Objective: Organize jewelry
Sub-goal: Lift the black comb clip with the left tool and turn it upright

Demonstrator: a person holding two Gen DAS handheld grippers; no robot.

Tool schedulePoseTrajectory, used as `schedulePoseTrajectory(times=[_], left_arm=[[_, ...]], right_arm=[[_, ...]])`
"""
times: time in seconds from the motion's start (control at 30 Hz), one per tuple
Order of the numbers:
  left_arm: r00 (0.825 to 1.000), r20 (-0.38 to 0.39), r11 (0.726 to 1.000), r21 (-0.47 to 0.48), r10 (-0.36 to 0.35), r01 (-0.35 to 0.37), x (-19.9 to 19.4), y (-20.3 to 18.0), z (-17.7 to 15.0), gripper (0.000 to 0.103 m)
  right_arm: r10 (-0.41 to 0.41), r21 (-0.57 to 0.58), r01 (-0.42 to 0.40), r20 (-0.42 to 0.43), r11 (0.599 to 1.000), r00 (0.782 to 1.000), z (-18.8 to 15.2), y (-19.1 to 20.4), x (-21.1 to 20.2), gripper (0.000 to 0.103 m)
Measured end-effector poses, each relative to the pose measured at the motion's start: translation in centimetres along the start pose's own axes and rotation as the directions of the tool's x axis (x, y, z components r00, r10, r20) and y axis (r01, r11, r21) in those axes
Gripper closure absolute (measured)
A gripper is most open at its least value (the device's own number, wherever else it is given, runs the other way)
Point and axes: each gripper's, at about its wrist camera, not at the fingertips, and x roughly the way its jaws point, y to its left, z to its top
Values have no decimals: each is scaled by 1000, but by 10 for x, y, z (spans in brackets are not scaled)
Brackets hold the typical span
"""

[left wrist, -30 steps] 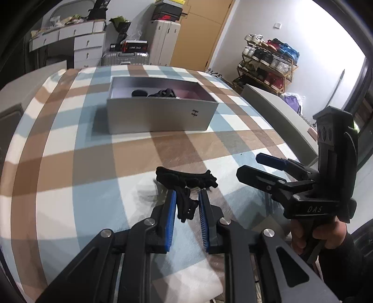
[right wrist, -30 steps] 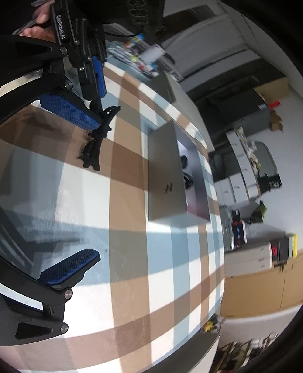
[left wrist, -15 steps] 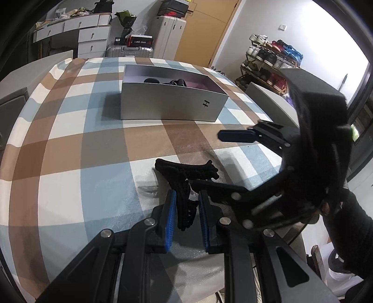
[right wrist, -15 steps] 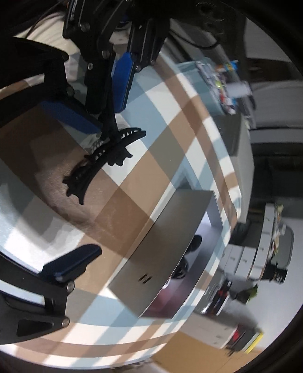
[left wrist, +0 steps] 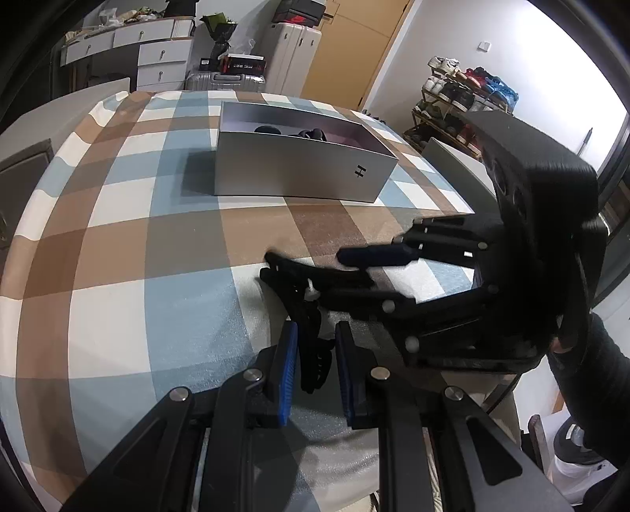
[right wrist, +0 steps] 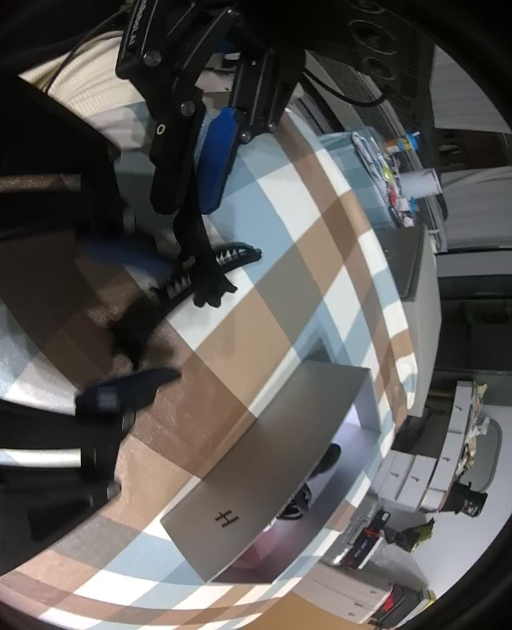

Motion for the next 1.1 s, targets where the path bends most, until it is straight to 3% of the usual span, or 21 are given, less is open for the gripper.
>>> schedulePoseTrajectory(times=[0.4,0.83,1.1], left_arm=[[1000,-11,1000,-8,19,-19,4,5,-1,89],[997,68,1000,-6,29,-29,-7,1,5,90],[999,19,1000,-9,29,-29,11,3,4,90]], right_arm=[[6,122,-16,79,992,997,-9,-18,-19,85],[8,294,-63,184,954,983,-27,-39,-46,85],[-5,384,-80,215,920,977,-45,-48,-55,85]])
